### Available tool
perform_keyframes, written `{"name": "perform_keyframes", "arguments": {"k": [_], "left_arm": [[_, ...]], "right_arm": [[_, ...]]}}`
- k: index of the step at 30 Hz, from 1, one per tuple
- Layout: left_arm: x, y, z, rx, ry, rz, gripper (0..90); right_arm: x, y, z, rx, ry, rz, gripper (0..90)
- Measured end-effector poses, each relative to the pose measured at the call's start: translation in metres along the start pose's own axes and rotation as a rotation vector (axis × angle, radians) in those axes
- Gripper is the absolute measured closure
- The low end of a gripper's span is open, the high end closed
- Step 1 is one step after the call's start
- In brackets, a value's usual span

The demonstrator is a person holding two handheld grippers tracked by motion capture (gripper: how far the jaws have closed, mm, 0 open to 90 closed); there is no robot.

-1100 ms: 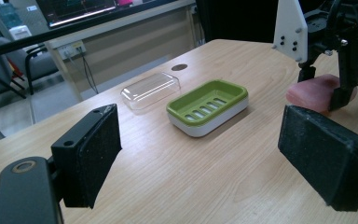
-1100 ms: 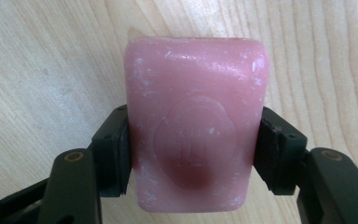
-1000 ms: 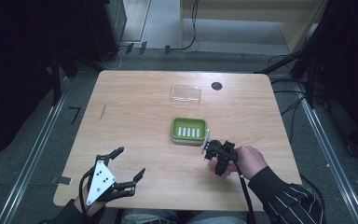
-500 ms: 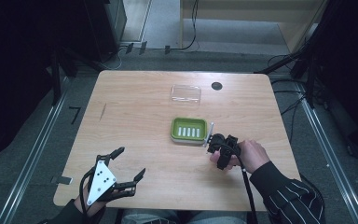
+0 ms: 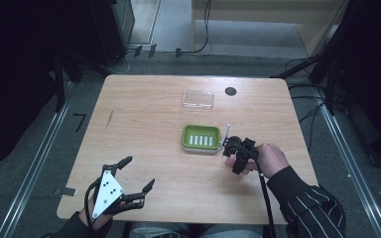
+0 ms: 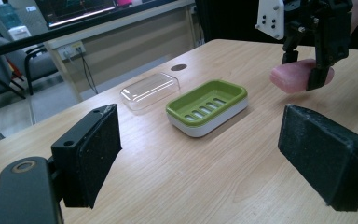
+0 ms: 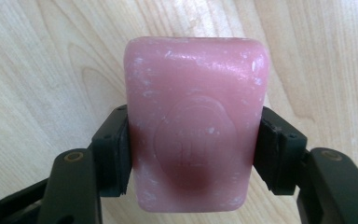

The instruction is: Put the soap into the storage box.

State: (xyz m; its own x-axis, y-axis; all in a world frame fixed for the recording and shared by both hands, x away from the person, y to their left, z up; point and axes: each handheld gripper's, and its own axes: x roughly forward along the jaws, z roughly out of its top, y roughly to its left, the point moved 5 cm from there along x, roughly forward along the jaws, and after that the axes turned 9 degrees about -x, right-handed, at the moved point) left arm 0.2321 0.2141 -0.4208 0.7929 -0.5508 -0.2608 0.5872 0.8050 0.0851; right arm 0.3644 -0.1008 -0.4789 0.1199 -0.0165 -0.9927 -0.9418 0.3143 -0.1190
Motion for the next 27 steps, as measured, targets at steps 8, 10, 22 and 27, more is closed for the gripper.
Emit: {"name": "perform_keyframes", "arguments": {"k": [8, 10, 22, 27], "left_arm": [[0.0, 0.0, 0.0, 0.002, 0.001, -0.002, 13.6], [0.001, 0.0, 0.0, 0.001, 0.0, -0.002, 13.6], [0.001, 0.0, 0.0, 0.002, 0.003, -0.001, 13.6], [0.0, 0.0, 0.0, 0.002, 0.002, -0.002, 13.6]], "right_arm": [[-0.003, -0.008, 0.002, 0.005, -0.015, 0.001, 38.5], [-0.004, -0.009, 0.003, 0.0, -0.015, -0.002, 38.5], [-0.007, -0.023, 0.007, 0.006, -0.025, -0.009, 38.5], [-0.008, -0.029, 0.01, 0.002, -0.027, -0.013, 38.5]]}}
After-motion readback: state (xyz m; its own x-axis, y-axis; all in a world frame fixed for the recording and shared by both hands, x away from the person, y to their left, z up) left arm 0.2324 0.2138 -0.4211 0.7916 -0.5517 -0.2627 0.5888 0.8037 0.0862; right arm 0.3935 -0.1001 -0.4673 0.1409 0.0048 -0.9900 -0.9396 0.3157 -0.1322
